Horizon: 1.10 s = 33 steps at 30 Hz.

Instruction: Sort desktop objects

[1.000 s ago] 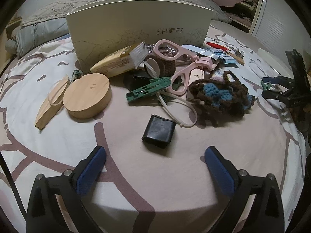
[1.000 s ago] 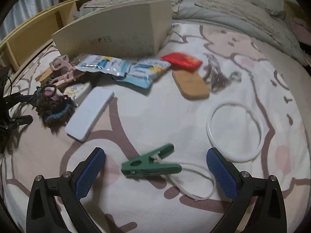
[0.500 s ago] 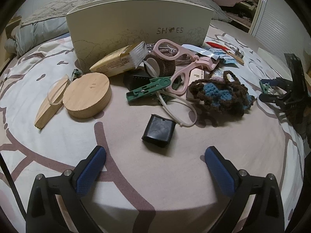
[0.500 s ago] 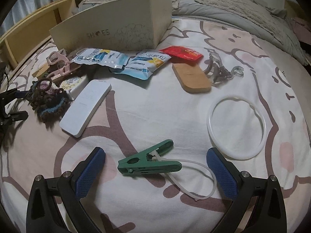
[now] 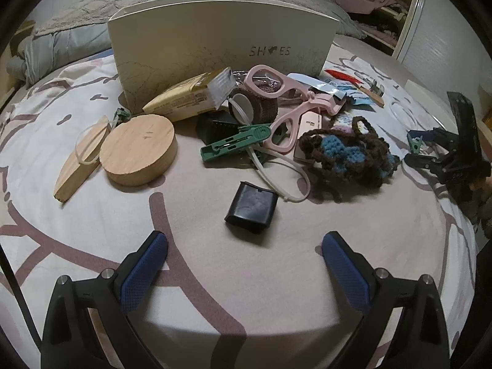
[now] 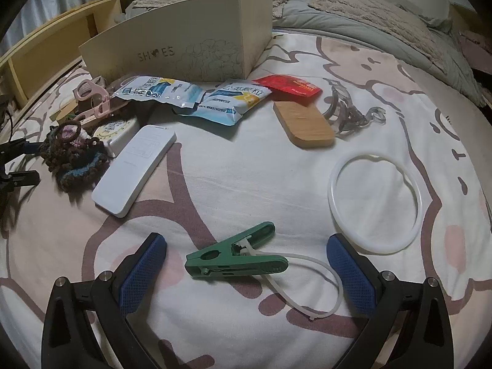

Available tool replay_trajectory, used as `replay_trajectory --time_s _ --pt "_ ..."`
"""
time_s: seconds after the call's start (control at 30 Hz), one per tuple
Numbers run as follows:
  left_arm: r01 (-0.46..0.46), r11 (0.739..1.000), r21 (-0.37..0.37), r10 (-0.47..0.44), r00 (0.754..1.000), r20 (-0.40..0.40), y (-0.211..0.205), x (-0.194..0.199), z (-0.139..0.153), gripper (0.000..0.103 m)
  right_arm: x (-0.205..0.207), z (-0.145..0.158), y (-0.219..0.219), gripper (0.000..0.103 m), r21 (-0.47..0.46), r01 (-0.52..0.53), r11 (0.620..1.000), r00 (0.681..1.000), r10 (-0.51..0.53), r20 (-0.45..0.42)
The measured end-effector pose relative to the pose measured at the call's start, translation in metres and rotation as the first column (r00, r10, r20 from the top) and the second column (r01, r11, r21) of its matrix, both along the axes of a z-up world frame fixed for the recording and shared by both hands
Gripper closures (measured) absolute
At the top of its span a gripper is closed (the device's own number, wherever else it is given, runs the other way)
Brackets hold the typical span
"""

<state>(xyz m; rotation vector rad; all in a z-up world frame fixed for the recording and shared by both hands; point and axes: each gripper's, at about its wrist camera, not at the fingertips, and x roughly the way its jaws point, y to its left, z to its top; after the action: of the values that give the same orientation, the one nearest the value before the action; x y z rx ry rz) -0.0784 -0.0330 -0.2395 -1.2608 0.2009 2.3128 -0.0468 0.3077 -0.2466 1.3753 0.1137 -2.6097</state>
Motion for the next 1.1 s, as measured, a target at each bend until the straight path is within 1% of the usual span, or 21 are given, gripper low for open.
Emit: replay_trajectory --time_s 0.03,0.07,0.13,0.17,0.2,0.23,0.27,0.33,0.47,0.57,0.63,0.7,0.73,0.77,0.83,0.9,0.93,1.0,1.07,1.1 --pt "-0.004 1.0 -0.003 0.004 1.0 -0.004 0.0 0.0 0.002 0.013 -0.001 0.0 -0.001 0.0 0.0 0.0 1.0 1.0 0.0 0.0" --pt "-0.008 1.0 0.0 0.008 1.0 -0.006 -0.001 0.0 0.004 0.017 -0.001 0.0 0.0 0.0 -0.001 0.0 1.0 1.0 0.0 0.0" --pt "-0.018 1.0 0.017 0.018 1.0 -0.005 -0.004 -0.002 0.008 0.035 0.0 0.0 -0.001 0.0 -0.001 0.0 1.0 1.0 0.0 -0.001" --pt "-0.02 0.999 0.028 0.02 1.0 -0.004 -0.005 -0.003 0.01 0.04 0.0 0.0 -0.001 0.0 0.0 0.0 1.0 1.0 0.0 -0.001" --pt "-0.019 0.999 0.04 0.019 1.0 -0.004 -0.006 -0.003 0.012 0.048 0.0 0.0 -0.001 0.0 0.0 0.0 1.0 1.0 0.0 -0.001" --pt "-0.015 0.999 0.044 0.016 1.0 -0.004 -0.005 -0.003 0.013 0.052 0.0 0.0 -0.001 0.0 0.0 0.0 1.0 1.0 0.0 -0.001" --pt "-0.009 0.999 0.044 0.009 1.0 -0.008 -0.003 -0.003 0.013 0.054 0.0 0.0 -0.001 0.0 -0.001 0.0 1.0 1.0 0.0 -0.002" --pt "0.018 0.999 0.042 -0.017 1.0 -0.022 0.002 0.0 0.015 0.06 0.0 0.0 -0.001 0.0 -0.004 0.0 1.0 1.0 0.0 -0.004" --pt "0.066 0.997 0.032 -0.064 0.997 -0.044 0.011 0.005 0.017 0.062 0.0 0.002 -0.002 0.0 -0.009 0.0 1.0 1.0 -0.001 -0.008" --pt "0.067 0.997 0.025 -0.066 0.997 -0.043 0.013 0.004 0.016 0.063 0.003 0.007 -0.004 0.0 -0.013 -0.012 1.0 1.0 0.012 -0.017" --pt "0.055 0.998 0.024 -0.054 0.998 -0.035 0.013 0.002 0.014 0.063 0.007 0.013 -0.008 0.0 -0.023 -0.047 0.999 0.998 0.046 -0.043" --pt "0.042 0.999 0.031 -0.041 0.999 -0.032 0.011 0.0 0.014 0.063 0.013 0.022 -0.015 0.0 -0.012 -0.087 0.996 0.993 0.086 -0.083" --pt "0.037 0.999 0.036 -0.036 0.999 -0.03 0.01 0.0 0.014 0.063 0.016 0.025 -0.019 0.0 -0.015 -0.116 0.993 0.989 0.115 -0.088" --pt "0.032 0.999 0.039 -0.031 0.999 -0.03 0.009 0.0 0.014 0.063 0.017 0.027 -0.023 0.0 -0.021 -0.143 0.99 0.987 0.141 -0.083" --pt "0.026 0.999 0.048 -0.024 0.999 -0.026 0.007 -0.001 0.014 0.063 0.02 0.028 -0.029 0.0 -0.042 -0.186 0.982 0.982 0.184 -0.046" --pt "0.021 0.998 0.054 -0.02 1.0 -0.022 0.006 -0.002 0.014 0.063 0.022 0.027 -0.031 0.0 -0.072 -0.211 0.975 0.977 0.212 0.005" --pt "0.02 0.998 0.055 -0.019 1.0 -0.021 0.006 -0.002 0.013 0.063 0.024 0.026 -0.031 0.0 -0.084 -0.215 0.973 0.976 0.217 0.016" --pt "0.02 0.998 0.053 -0.019 1.0 -0.02 0.006 -0.002 0.013 0.063 0.023 0.03 -0.028 0.0 -0.115 -0.203 0.972 0.978 0.208 0.028" --pt "0.018 0.999 0.052 -0.017 1.0 -0.023 0.007 -0.002 0.014 0.063 0.02 0.033 -0.025 0.001 -0.102 -0.176 0.979 0.984 0.178 0.018" --pt "0.016 0.999 0.049 -0.015 1.0 -0.023 0.007 -0.003 0.014 0.063 0.016 0.034 -0.023 0.007 -0.085 -0.154 0.984 0.988 0.156 0.01"
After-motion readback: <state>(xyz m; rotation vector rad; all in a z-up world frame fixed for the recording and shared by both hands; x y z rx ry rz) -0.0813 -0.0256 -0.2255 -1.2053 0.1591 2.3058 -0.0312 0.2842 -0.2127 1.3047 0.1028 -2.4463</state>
